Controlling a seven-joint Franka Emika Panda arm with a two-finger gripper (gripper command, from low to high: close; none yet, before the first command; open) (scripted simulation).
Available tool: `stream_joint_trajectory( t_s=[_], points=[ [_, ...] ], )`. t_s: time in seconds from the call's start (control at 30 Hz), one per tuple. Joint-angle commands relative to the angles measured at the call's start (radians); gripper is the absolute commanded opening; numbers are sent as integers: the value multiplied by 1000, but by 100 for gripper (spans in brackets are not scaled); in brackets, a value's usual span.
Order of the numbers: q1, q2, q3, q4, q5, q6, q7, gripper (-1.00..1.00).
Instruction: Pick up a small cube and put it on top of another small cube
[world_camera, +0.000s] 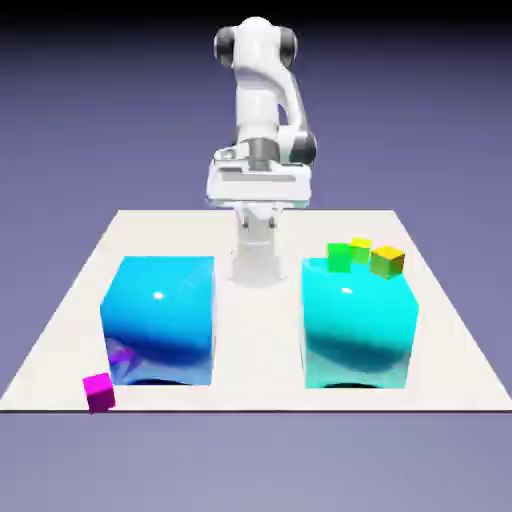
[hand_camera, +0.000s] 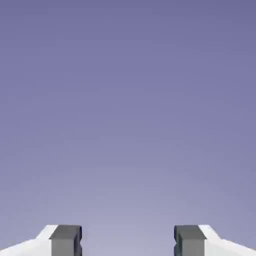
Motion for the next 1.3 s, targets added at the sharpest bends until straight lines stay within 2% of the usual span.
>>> stream_joint_trajectory(
  t_s=[0.0, 1.27],
  points=[
    [-12, 36, -6, 36, 10, -32, 9, 0],
    [-460, 1395, -236, 1391, 391, -1235, 330, 0]
  ],
)
